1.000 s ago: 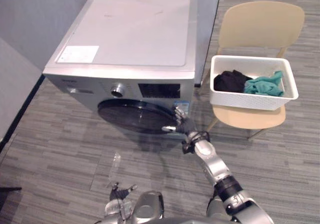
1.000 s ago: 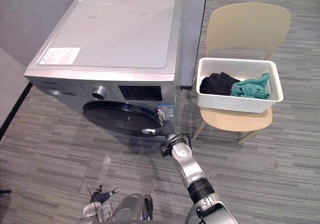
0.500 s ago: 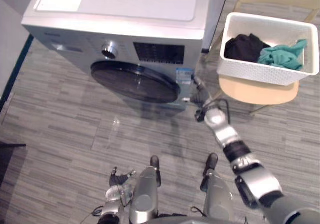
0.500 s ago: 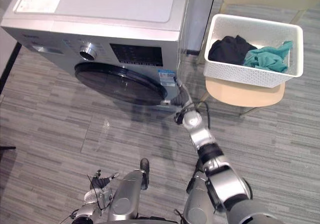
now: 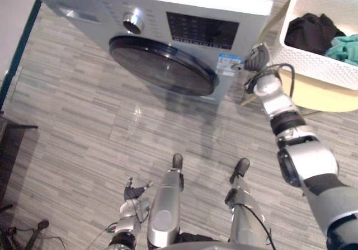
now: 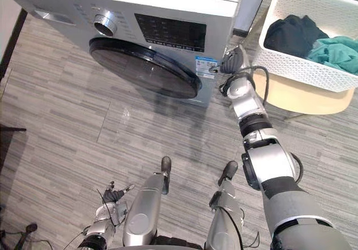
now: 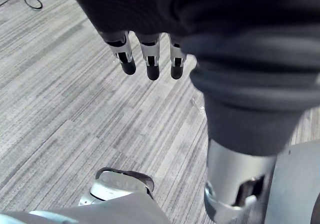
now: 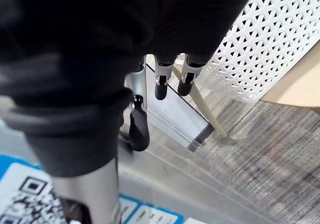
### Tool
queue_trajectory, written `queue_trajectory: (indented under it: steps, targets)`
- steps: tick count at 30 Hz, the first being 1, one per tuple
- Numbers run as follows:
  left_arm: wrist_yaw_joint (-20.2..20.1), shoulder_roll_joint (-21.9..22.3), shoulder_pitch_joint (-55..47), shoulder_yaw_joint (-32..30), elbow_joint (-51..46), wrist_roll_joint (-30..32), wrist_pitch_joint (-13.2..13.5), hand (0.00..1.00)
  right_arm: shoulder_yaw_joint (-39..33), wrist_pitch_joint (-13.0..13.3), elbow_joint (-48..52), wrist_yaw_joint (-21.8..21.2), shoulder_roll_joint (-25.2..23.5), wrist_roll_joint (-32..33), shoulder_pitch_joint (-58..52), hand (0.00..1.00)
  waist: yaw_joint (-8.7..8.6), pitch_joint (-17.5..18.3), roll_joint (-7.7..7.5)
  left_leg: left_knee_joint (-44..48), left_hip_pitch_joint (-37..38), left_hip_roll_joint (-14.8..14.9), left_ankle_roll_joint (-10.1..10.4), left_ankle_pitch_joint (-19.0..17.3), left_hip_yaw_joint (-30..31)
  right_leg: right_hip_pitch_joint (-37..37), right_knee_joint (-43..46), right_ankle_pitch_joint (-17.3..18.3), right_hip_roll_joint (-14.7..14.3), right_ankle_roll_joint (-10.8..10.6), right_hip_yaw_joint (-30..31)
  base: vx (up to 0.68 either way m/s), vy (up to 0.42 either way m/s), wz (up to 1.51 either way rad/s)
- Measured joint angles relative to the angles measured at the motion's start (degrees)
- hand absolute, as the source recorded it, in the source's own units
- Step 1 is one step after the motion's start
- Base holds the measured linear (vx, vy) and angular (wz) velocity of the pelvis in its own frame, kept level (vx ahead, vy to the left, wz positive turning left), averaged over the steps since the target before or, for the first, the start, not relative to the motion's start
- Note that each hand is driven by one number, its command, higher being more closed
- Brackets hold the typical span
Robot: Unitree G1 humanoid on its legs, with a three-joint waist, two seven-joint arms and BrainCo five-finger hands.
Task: Pick up the laundry basket with both hands and put the clothes into the washing machine.
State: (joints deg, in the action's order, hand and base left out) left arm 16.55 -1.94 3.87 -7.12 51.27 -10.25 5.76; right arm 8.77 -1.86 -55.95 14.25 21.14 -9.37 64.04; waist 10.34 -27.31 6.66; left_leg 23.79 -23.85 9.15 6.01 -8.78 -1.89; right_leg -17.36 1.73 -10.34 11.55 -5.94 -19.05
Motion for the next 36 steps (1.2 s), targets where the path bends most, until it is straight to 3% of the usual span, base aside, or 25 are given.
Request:
queue_trajectory:
  steps: [6,9,11,20,24,27,32,36]
  targets:
    - [0.2,0.4,2.0,0.2,0.7,-2.8,0.8,0.0,-2.9,-0.5,-3.9,0.7,-1.3,4.4,3.2,0.0,1.06,-0.1,0.13,0.2,-2.2,1.1,0.7,0.4,1.0,-0.8,-1.2,-0.8,-1.4,0.8,-0.7,-0.05,-0.009,0.01]
    - [1.1,0.8,3.8,-0.6,1.4,-3.9,0.7,0.0,-8.6,-1.1,-3.2,2.9,-5.6,7.1,3.0,0.0,1.52,-0.8,0.0,0.0,-2.3,2.2,1.4,0.9,1.2,-0.7,-2.0,-1.3,-2.7,1.3,-0.9,-0.03,-0.034,-0.05]
    - [1.2,1.7,4.5,-2.4,1.6,-3.9,0.7,0.0,-8.8,-1.0,1.6,3.4,-7.3,7.7,-1.6,0.0,1.27,-1.1,-0.34,-0.3,-1.8,2.8,1.6,1.0,1.2,-0.5,-2.1,-1.4,-3.3,1.5,-0.8,0.02,-0.034,-0.06]
    - [1.4,1.5,4.5,-5.1,1.1,-4.9,-1.0,0.0,-3.1,-3.2,13.5,0.9,-18.2,7.7,-28.8,0.0,-0.55,-2.1,-4.21,-2.2,4.8,3.1,1.9,1.1,0.0,4.5,-2.1,-0.5,-3.5,1.4,0.1,0.04,0.013,-0.03]
    - [1.4,0.4,3.6,-6.5,1.0,-4.9,-1.2,0.0,0.2,-3.1,14.9,-0.8,-21.4,7.8,-31.0,0.0,-1.71,-1.0,-7.16,-3.1,6.2,3.1,1.9,1.1,0.0,5.5,-1.7,0.2,-3.4,1.2,0.2,-0.06,0.008,0.02]
    - [1.4,0.0,3.5,-6.4,0.8,-4.9,-1.5,0.0,0.7,-3.0,15.2,-0.7,-22.2,8.6,-30.5,0.0,-1.46,-0.2,-8.54,-3.3,6.1,2.9,1.9,1.2,0.2,5.5,-1.7,0.3,-3.2,1.0,-0.1,-0.04,0.014,0.06]
    - [2.4,-0.5,3.3,-6.5,-0.2,-6.1,-1.2,0.0,-4.4,-3.1,15.1,0.3,-21.3,8.5,-21.4,0.0,-1.21,-0.2,-8.67,-3.3,4.1,2.4,2.1,2.3,1.7,4.6,-1.2,0.1,-2.6,1.2,-1.7,-0.02,0.024,0.16]
    - [2.6,-0.7,2.2,-8.4,-0.1,-7.7,-0.4,0.0,-11.3,-3.9,11.4,3.6,-15.3,4.3,-9.5,0.0,0.09,-0.2,-8.68,-2.7,1.7,1.9,2.0,3.2,3.2,3.0,-0.6,0.0,-2.4,1.3,-2.9,0.02,0.014,0.15]
